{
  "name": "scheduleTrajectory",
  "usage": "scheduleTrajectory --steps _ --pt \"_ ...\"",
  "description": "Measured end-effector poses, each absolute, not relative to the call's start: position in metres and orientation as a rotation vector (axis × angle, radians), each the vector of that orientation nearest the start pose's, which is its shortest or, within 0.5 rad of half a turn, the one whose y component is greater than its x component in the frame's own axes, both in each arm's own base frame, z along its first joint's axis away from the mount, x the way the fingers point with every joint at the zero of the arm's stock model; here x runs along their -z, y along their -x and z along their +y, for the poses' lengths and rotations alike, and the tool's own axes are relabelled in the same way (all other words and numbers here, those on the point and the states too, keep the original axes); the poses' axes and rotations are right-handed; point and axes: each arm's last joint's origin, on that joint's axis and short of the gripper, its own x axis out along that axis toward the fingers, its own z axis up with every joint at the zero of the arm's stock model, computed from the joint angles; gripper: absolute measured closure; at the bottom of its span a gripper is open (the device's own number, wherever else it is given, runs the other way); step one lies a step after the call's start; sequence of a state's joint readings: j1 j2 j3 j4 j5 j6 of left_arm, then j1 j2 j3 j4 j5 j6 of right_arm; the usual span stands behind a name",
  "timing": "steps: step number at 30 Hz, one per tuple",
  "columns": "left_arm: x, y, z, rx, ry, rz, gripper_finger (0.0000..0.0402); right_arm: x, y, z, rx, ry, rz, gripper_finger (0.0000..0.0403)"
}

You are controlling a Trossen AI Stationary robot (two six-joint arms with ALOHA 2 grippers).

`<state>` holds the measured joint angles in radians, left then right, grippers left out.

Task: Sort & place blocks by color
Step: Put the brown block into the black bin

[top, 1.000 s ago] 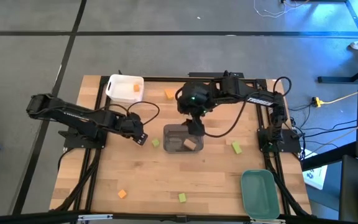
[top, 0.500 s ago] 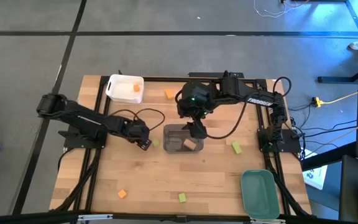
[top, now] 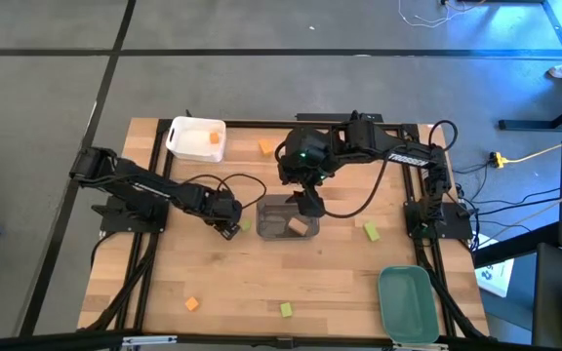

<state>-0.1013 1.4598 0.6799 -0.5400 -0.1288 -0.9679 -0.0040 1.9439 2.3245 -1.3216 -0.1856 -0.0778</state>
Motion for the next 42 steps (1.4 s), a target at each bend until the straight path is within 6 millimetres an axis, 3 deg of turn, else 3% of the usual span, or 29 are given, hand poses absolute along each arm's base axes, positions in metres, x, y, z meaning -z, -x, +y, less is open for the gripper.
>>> scheduleTrajectory --steps 7,18,21,26,34,42 --pt "-0.168 -0.248 -0.021 -0.554 0.621 1.125 0.0298 -0.419 -0.377 0.004 -0.207 -0.012 0.936 0.0159" --pt "-0.271 -0.264 -0.021 -0.33 0.451 0.931 0.0298 -0.45 -0.336 0.004 -0.208 -0.007 0.902 0.0159" --pt "-0.286 -0.275 -0.016 -0.254 0.396 0.889 0.0298 -0.452 -0.332 0.004 -0.209 -0.007 0.908 0.0159" --pt "-0.278 -0.305 -0.004 -0.204 0.351 0.9 0.0298 -0.451 -0.327 0.004 -0.207 -0.013 0.946 0.0159" --pt "-0.237 -0.359 0.007 -0.072 0.313 0.956 0.0298 -0.45 -0.327 0.004 -0.209 -0.011 0.956 0.0159" --pt "-0.203 -0.387 0.011 -0.023 0.302 0.999 0.0298 -0.449 -0.325 0.004 -0.21 -0.012 0.972 0.0159"
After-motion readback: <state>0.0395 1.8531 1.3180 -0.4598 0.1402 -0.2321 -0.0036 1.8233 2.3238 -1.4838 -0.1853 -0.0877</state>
